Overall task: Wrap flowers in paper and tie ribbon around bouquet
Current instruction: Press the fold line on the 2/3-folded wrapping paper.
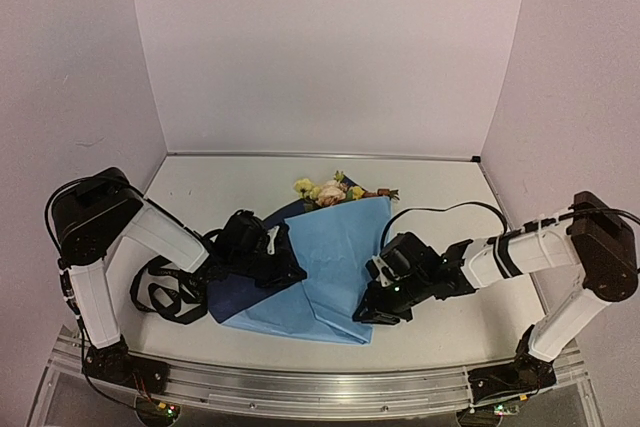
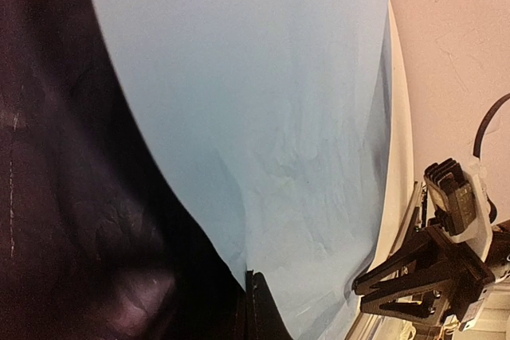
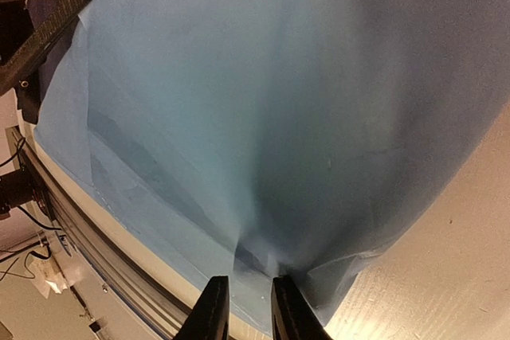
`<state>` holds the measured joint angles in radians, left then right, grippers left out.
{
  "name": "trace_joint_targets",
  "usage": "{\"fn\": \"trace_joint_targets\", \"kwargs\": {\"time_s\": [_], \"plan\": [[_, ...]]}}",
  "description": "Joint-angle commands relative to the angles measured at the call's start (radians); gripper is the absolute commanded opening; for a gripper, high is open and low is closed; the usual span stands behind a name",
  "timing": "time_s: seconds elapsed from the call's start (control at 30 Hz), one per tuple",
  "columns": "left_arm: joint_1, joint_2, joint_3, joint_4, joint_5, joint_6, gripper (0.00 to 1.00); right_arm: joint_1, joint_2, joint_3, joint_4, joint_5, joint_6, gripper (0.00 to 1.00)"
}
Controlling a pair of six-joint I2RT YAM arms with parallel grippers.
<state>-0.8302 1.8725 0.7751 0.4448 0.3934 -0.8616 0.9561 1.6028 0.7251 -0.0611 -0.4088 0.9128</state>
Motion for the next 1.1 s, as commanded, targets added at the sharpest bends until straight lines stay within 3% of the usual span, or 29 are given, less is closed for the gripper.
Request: {"fn": "trace_joint_targets", "kwargs": {"time_s": [0.0,0.5,0.67,0.77,0.93,1.07], "plan": [[0.007,-0.02,0.034,-0.014,-0.001,0.013,0.0,0.021,0.012,-0.027,0.084,0.005,0.047,0.19],[0.008,-0.027,0.086,-0.116,-0.024,0.073,0.02,0.05,0.09,-0.138,0.228,0.023,0.129,0.15],[-0.008,-0.122,0.132,-0.285,-0.104,0.179,0.31,0.05,0.097,-0.134,0.23,0.016,0.128,0.15],[-0.044,-0.201,0.167,-0.411,-0.21,0.268,0.42,0.05,0.102,-0.131,0.229,0.013,0.129,0.15],[-0.158,-0.242,0.24,-0.591,-0.339,0.371,0.4,0.05,0.109,-0.119,0.228,0.008,0.13,0.15],[-0.226,-0.198,0.261,-0.584,-0.237,0.417,0.32,0.05,0.114,-0.114,0.228,0.009,0.133,0.14]]}}
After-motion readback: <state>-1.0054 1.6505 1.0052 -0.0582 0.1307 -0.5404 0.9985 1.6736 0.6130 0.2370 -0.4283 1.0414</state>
